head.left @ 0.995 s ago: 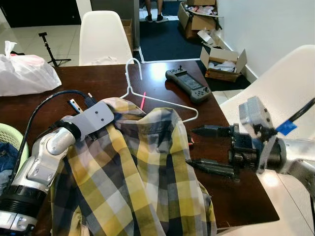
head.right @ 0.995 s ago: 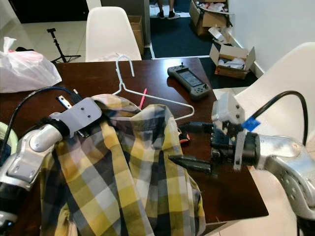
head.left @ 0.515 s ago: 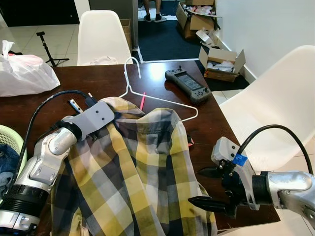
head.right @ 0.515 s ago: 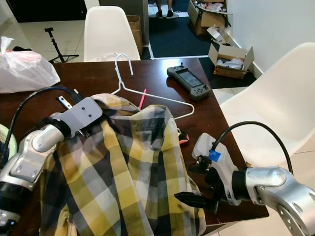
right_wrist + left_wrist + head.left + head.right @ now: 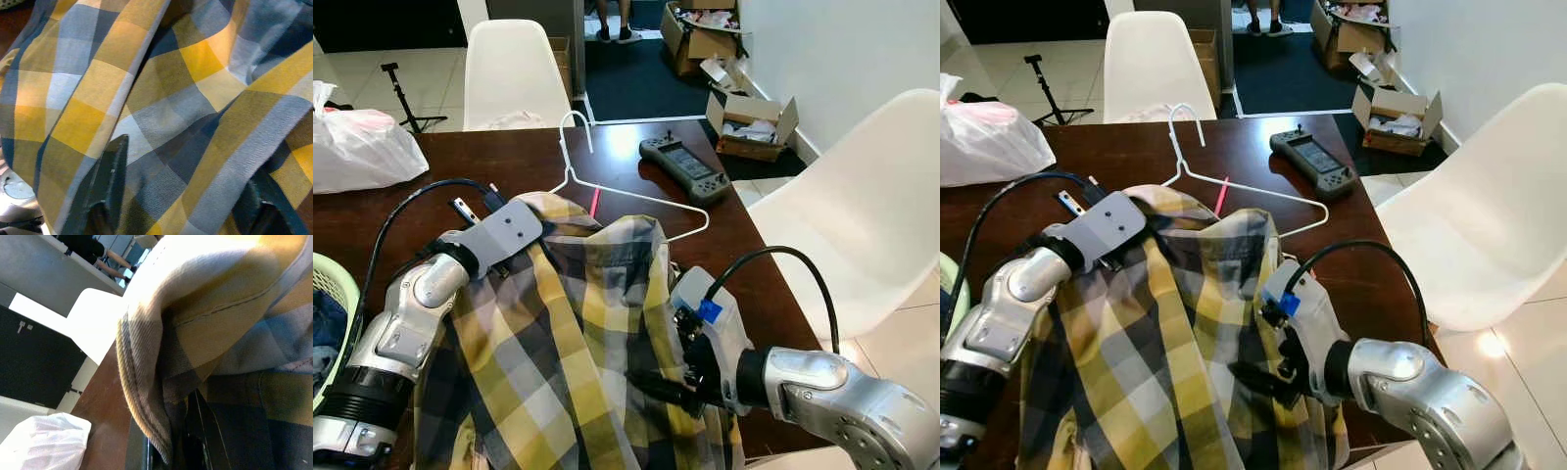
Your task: Hang hanger
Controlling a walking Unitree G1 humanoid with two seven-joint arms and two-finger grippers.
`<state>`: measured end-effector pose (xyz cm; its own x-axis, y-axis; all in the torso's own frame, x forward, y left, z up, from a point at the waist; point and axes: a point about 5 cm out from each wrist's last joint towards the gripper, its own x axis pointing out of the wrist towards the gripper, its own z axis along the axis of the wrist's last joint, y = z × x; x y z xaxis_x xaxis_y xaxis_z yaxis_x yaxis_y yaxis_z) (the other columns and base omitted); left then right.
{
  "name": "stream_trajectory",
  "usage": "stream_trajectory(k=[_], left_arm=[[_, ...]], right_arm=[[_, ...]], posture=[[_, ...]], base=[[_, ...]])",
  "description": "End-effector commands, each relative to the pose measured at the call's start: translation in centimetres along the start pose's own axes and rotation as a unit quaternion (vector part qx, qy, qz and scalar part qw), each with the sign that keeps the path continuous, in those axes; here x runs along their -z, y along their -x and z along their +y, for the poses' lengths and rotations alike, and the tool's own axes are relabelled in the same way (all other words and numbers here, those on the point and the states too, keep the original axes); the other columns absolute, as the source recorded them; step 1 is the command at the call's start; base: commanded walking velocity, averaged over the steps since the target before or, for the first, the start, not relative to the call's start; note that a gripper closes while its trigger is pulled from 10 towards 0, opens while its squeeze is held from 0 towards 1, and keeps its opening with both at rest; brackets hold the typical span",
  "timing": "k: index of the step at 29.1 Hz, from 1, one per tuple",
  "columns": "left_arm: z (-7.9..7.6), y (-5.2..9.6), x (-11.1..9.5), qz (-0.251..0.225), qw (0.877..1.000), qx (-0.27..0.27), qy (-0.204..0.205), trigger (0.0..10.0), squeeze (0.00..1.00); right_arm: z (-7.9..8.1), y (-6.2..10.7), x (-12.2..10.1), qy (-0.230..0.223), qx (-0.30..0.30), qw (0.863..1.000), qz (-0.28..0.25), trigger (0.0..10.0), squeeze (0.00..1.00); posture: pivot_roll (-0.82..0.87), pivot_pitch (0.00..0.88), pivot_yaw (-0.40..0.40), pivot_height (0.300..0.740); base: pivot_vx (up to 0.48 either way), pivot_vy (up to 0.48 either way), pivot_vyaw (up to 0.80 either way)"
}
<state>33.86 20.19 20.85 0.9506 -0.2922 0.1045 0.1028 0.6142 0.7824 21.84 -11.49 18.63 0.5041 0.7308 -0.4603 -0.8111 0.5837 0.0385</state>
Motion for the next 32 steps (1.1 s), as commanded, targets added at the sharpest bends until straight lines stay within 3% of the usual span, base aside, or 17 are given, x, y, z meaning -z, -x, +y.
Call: stream_trajectory(k=[1, 13, 21, 26, 29, 31, 32], left_arm=[[0.2, -0.2, -0.1, -0.001, 1.000, -0.009, 0.008, 10.0, 0.00], [0.3, -0.3, -0.3, -0.004, 1.000, -0.011, 0.009, 10.0, 0.00], [0.6, -0.4, -0.4, -0.005, 1.000, -0.020, 0.014, 10.0, 0.00], [0.6, -0.5, -0.5, -0.005, 1.000, -0.021, 0.015, 10.0, 0.00], [0.9, -0.5, -0.6, -0.007, 0.999, -0.029, 0.017, 10.0, 0.00], [0.9, -0.5, -0.6, -0.007, 0.999, -0.029, 0.017, 10.0, 0.00], [1.0, -0.6, -0.7, -0.007, 0.999, -0.033, 0.018, 10.0, 0.00]], right_arm=[[-0.3, 0.0, 0.3, -0.008, 0.008, 1.000, 0.009, 0.0, 0.00], [-0.5, 0.1, -0.4, 0.000, 0.032, 0.999, 0.003, 0.0, 0.00], [-1.4, -0.6, -3.9, -0.033, 0.040, 0.992, -0.116, 0.0, 0.00], [-1.9, -1.0, -5.1, -0.032, 0.041, 0.989, -0.139, 0.0, 0.00], [-3.4, -1.7, -8.7, -0.011, 0.060, 0.978, -0.200, 0.0, 0.00], [-3.4, -1.7, -8.7, -0.011, 0.060, 0.978, -0.200, 0.0, 0.00], [-4.1, -2.0, -10.1, -0.004, 0.072, 0.971, -0.227, 0.0, 0.00]], posture=[[-0.06, 0.179, -0.007, 0.740], [-0.05, 0.182, -0.005, 0.740], [-0.05, 0.181, -0.007, 0.740], [-0.04, 0.178, -0.012, 0.740], [-0.04, 0.174, -0.016, 0.740], [-0.04, 0.174, -0.016, 0.740], [-0.03, 0.171, -0.020, 0.740]], base=[[0.000, 0.000, 0.00], [0.000, 0.000, 0.00], [0.000, 0.000, 0.00], [0.000, 0.000, 0.00], [0.000, 0.000, 0.00], [0.000, 0.000, 0.00], [0.000, 0.000, 0.00]])
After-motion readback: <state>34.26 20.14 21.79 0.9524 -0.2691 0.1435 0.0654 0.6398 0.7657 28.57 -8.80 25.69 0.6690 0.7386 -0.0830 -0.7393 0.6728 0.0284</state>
